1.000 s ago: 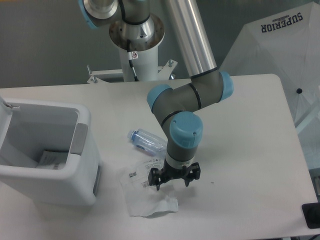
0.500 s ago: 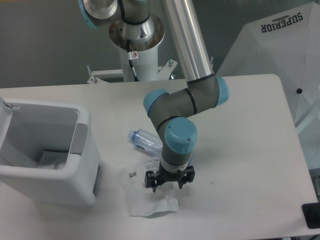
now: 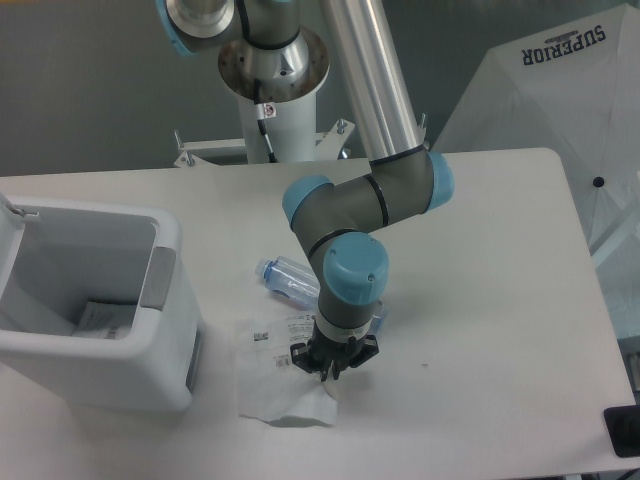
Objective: Place the trash in the trash can
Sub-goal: 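Close the gripper on the white plastic wrapper and lift it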
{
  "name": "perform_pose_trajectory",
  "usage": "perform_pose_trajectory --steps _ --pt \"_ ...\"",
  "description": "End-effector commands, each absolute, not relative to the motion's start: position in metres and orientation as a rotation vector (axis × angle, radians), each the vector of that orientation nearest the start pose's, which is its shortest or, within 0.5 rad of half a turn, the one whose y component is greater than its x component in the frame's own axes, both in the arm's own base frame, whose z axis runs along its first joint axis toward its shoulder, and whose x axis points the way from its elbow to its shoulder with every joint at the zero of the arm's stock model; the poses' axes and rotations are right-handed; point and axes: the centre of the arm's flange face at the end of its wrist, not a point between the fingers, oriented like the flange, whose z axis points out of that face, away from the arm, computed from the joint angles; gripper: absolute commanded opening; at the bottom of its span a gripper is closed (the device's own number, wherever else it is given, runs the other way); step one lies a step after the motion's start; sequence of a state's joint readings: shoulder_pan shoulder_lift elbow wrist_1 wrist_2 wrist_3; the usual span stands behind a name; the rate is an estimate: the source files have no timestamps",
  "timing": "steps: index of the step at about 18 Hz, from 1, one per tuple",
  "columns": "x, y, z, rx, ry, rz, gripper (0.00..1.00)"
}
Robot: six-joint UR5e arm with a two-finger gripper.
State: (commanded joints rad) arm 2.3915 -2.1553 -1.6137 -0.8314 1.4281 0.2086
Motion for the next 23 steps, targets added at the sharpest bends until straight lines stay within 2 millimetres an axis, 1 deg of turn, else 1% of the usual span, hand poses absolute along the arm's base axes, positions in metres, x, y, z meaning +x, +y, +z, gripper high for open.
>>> perform_pose_trajectory --steps 3,4,9,10,13,15,17,19,20,21,22,23 --pt "-0.382 0.559 0.202 -2.836 -0.881 -0.106 0.00" --pt "-0.381 0.559 0.205 -2.832 -0.879 -0.104 0.00" --pt "-0.380 0.558 0.231 -2.801 -0.864 -0.079 0.00" --pt "-0.381 0.559 0.241 -2.787 -0.858 -0.067 0.00" --pt "-0.383 0.556 0.288 -2.727 -0.811 -0.016 0.00" --pt "-0.387 0.557 0.333 -2.661 -0.786 0.039 0.00" --pt "-0.391 0.561 0.374 -2.588 -0.751 0.047 0.00" --pt "-0.395 0.569 0.403 -2.514 -0.715 -0.003 0.00" --pt "-0.399 0.569 0.411 -2.491 -0.703 -0.021 0.00" --pt "-0.397 0.569 0.424 -2.468 -0.683 -0.025 0.00" --pt "-0.394 0.565 0.450 -2.425 -0.673 -0.016 0.00" --pt "-0.392 0.560 0.473 -2.385 -0.660 -0.025 0.00"
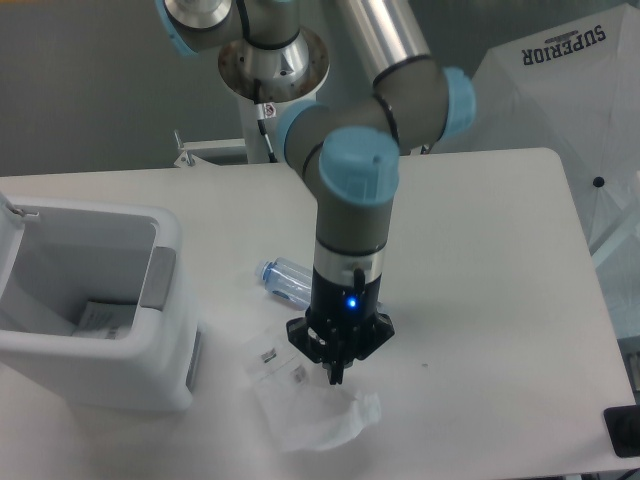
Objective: Place the trash in the trash can
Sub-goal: 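Close the gripper on the white plastic wrapper and lift it, then carry the wrapper over the white trash bin and lower it in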
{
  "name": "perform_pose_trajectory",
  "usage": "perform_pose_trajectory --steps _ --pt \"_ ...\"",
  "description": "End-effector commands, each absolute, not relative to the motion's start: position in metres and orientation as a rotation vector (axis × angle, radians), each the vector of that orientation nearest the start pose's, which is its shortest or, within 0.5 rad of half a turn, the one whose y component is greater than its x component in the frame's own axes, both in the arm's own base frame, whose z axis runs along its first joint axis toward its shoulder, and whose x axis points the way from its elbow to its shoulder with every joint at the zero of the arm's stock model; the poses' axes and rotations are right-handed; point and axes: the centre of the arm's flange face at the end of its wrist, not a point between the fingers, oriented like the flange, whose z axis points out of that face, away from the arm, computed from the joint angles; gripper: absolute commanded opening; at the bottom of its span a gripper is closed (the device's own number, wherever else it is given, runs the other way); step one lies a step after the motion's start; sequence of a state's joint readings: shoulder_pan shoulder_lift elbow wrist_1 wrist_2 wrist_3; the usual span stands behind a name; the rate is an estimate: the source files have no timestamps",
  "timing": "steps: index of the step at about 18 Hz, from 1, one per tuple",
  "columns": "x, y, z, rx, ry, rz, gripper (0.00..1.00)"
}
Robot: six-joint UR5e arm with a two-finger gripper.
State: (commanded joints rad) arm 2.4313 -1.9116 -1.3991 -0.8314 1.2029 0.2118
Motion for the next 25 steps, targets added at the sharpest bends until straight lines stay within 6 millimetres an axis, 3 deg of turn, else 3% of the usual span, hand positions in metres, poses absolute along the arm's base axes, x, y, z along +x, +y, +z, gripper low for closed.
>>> perform_pose_trajectory --steps 2,6,9,13,15,18,19,20,25 --pt "-0.383 0.554 0.510 -2.296 -0.660 -0.094 0.00" --pt "-0.371 0.519 0.581 -2.164 -0.569 -0.130 0.00" --pt "-0.358 0.511 0.606 -2.153 -0.370 -0.019 0.00" --pt "-0.321 0.505 0.636 -2.139 -0.060 0.112 0.00" --pt "-0.297 0.518 0.641 -2.129 0.050 0.116 0.00" --pt "-0.276 0.516 0.651 -2.112 0.154 0.157 0.00" --pt "-0.261 0.522 0.652 -2.107 0.194 0.149 0.00" --pt "-0.245 0.530 0.650 -2.105 0.241 0.136 0.00" --pt "-0.209 0.548 0.625 -2.119 0.375 0.099 0.00"
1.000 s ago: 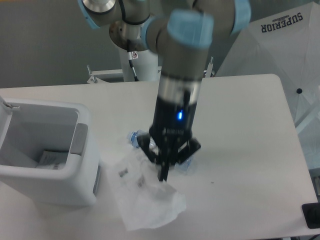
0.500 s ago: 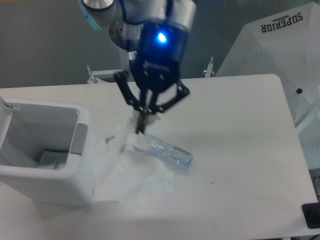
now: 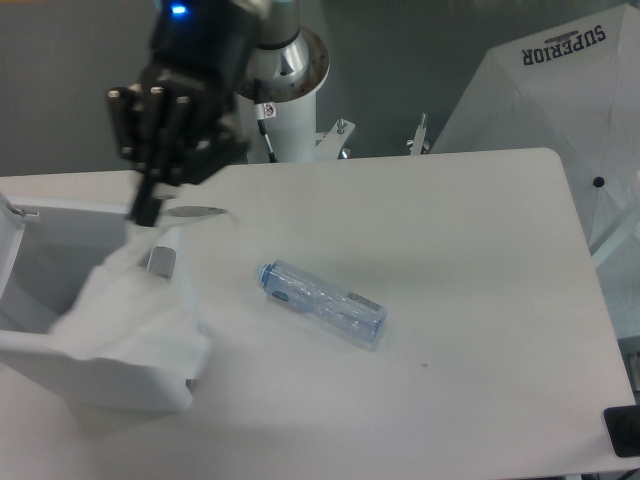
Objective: Place the trash in the trash can
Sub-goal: 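Carry the wrapper over the white trash bin and lower it in, then open the gripper to release the wrapper into the bin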
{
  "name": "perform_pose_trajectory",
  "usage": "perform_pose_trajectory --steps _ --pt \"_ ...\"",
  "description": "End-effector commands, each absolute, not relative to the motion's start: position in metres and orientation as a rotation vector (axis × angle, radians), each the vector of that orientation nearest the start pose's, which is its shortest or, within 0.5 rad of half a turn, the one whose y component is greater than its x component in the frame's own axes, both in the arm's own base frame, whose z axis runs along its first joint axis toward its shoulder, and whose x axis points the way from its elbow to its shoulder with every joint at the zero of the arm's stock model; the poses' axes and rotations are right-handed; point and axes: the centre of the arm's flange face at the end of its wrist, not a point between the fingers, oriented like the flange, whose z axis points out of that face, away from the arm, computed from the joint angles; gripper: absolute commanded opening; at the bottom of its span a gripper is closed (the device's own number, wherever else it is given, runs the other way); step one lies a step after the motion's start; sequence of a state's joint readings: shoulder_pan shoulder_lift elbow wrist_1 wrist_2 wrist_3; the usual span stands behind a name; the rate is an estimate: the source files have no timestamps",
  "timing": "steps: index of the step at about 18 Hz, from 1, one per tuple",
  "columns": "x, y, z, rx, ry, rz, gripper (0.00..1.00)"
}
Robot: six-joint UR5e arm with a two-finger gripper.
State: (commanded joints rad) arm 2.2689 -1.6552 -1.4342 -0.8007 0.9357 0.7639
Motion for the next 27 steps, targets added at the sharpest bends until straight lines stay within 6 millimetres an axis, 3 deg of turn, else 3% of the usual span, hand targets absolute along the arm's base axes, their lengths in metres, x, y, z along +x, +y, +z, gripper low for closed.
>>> perform_pose_trajectory --steps 5,8,20,26,27 --pt "-0.181 0.560 0.604 -2.129 0.447 0.063 0.00" --pt "-0.169 0.564 0.574 -2.164 0.458 0.011 0.00" --pt "-0.129 0.568 0.495 -2.266 0.486 -0.151 0.00" --pt "-0.125 0.565 0.482 -2.288 0.472 -0.180 0.00" --pt "-0.125 0.565 0.482 -2.288 0.474 -0.180 0.23"
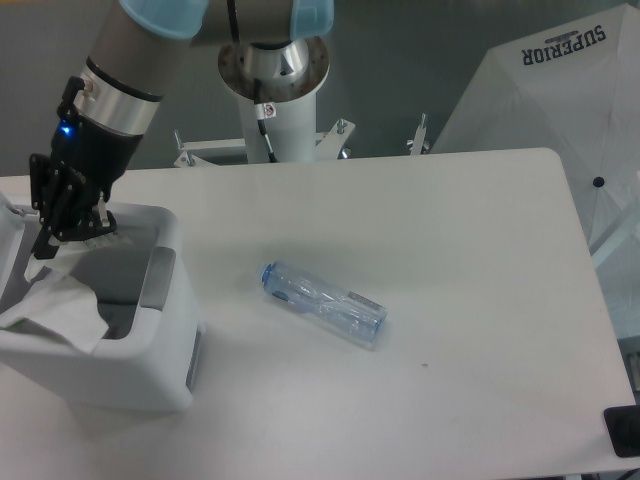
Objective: Place the trash in the trash can
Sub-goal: 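Open the gripper to release the wrapper into the bin, then move the open gripper over the clear bottle's cap end and lower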
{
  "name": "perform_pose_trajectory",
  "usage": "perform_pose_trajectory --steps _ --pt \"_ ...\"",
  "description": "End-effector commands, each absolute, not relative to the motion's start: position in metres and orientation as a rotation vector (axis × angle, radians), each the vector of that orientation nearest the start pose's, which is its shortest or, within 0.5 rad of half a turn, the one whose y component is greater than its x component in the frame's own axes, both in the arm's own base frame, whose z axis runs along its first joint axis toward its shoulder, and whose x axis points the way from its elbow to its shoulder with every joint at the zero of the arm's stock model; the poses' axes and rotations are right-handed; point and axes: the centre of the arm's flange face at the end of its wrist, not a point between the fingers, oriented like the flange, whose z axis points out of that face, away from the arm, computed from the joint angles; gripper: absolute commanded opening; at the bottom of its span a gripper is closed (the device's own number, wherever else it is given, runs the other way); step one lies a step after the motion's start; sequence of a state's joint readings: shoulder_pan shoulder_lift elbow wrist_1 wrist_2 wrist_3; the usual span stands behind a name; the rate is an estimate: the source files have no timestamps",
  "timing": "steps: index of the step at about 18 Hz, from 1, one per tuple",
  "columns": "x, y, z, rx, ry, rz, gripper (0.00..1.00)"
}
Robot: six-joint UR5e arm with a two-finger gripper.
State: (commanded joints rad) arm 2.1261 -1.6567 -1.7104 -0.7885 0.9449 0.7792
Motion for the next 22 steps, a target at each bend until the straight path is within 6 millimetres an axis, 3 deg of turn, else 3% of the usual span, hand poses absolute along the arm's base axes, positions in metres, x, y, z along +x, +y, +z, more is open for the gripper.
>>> perform_pose_trajectory --steps 1,2,6,8,11,16,22 --pt "-0.125 0.566 0.487 -2.280 0.478 -0.173 0.71" --pt "-0.127 0.567 0.492 -2.276 0.473 -0.165 0.86" --pt "-0.132 0.565 0.497 -2.278 0.431 -0.170 0.95" --pt "-0.146 0.559 0.509 -2.269 0.389 -0.145 0.99" --pt "-0.200 0.539 0.526 -2.272 0.190 -0.110 1.00" --pt "-0.299 0.488 0.509 -2.289 -0.156 -0.093 1.00" --pt "-0.368 0.442 0.488 -2.294 -0.328 -0.045 1.00"
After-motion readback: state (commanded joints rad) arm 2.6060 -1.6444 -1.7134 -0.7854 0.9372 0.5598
